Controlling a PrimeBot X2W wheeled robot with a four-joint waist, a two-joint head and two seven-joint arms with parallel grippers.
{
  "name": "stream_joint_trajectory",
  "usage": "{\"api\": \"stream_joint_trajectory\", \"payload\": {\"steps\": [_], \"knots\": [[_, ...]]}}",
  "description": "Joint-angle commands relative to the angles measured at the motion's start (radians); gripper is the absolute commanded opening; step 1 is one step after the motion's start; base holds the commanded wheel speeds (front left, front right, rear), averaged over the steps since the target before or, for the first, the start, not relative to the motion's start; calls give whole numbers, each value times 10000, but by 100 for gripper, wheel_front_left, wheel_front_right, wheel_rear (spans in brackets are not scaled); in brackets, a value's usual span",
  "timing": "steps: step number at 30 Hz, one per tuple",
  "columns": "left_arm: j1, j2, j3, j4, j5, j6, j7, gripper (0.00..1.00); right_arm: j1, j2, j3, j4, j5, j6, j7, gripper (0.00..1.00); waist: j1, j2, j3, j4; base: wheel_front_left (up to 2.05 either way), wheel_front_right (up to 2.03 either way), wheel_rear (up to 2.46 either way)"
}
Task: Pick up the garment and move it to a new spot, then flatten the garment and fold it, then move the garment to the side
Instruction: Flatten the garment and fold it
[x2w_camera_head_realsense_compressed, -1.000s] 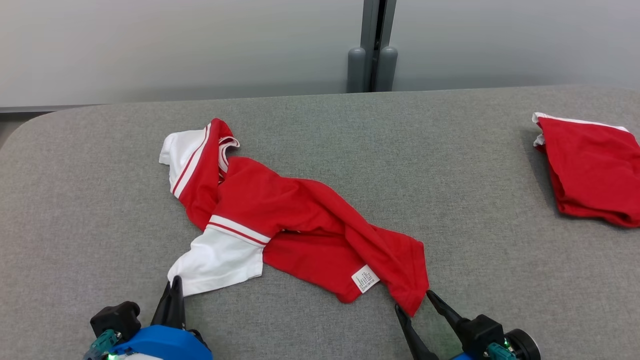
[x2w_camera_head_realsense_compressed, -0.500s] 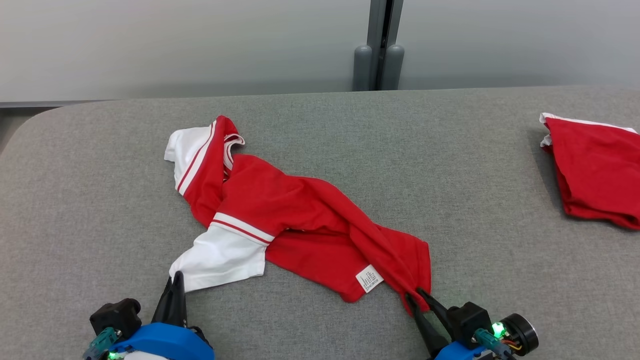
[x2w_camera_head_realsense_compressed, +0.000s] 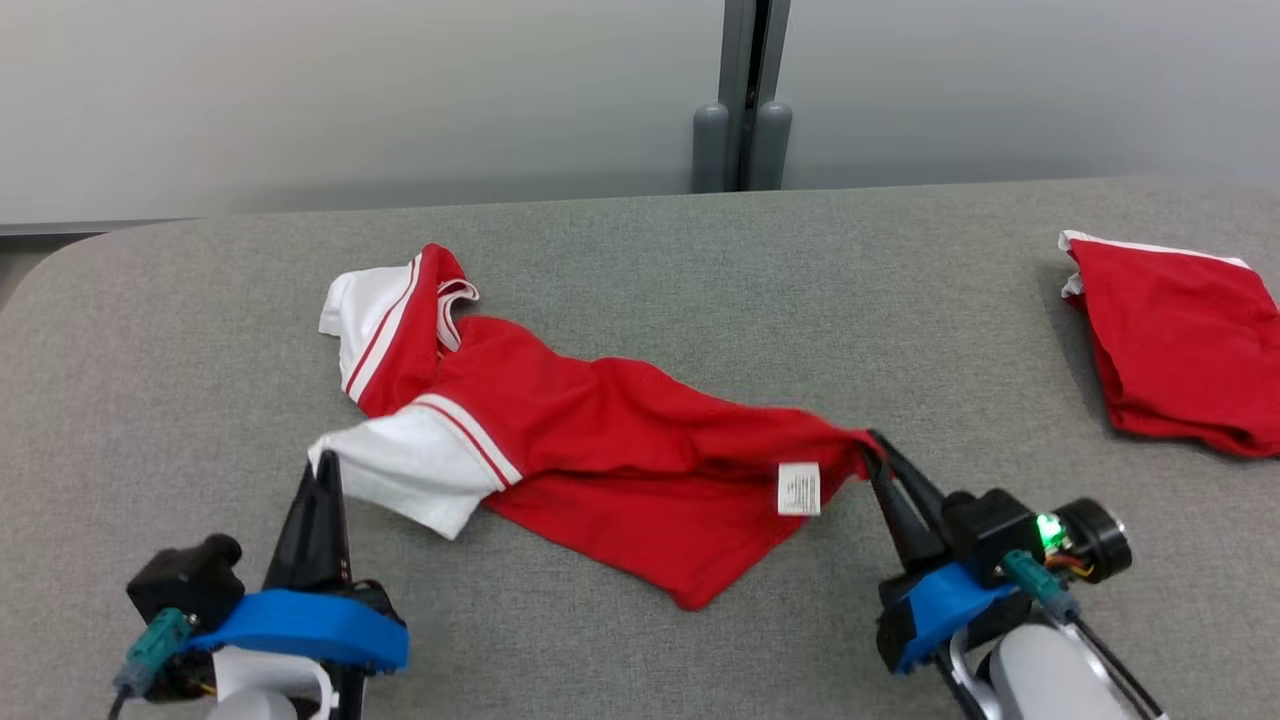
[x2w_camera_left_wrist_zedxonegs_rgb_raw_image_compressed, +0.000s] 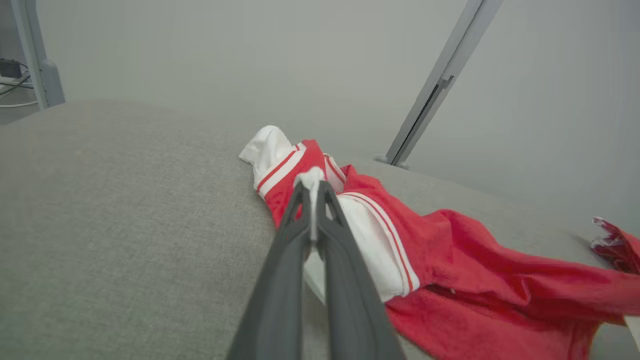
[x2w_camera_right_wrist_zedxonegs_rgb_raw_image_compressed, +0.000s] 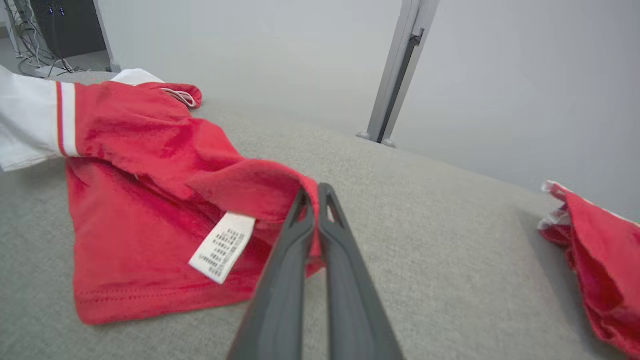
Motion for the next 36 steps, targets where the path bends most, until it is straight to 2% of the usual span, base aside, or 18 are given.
{"api": "stream_joint_trajectory", "payload": {"steps": [1,9,17,22,26,29,32,36], "knots": [[-226,110,-3,-340,31,-11,-64,0,-214,-81,-111,-279,-128,1,-51,0,0,0,-81,-40,0,0,0],[-1385,881,9,-3618,498,48,526,0,-1077,-595,-572,-2675,-496,-1,46,0,0,0,-599,-187,0,0,0],[-3166,1694,176,-7102,668,56,1929,0,-1727,-1489,-670,-5575,-376,1,854,0,0,0,-965,-390,0,0,0],[-4479,2033,245,-8372,443,41,2964,0,-1877,-2021,-884,-7490,-208,1,1603,0,0,0,-928,-495,0,0,0],[-5391,2286,305,-8527,316,40,3629,0,-1885,-2266,-1143,-8605,-49,-1,2256,0,0,0,-642,-563,0,0,0],[-5864,2373,253,-8027,161,2,3935,0,-1956,-2396,-1360,-8826,97,1,2637,0,0,0,-279,-589,0,0,0],[-6324,2415,198,-7176,26,-90,4073,0,-2207,-2487,-1363,-8400,413,1,2807,0,0,0,233,-634,0,0,0],[-7239,2597,130,-5771,156,-281,3908,0,-3202,-2712,-1116,-7159,737,-1,2755,0,0,0,994,-724,0,0,0]]}}
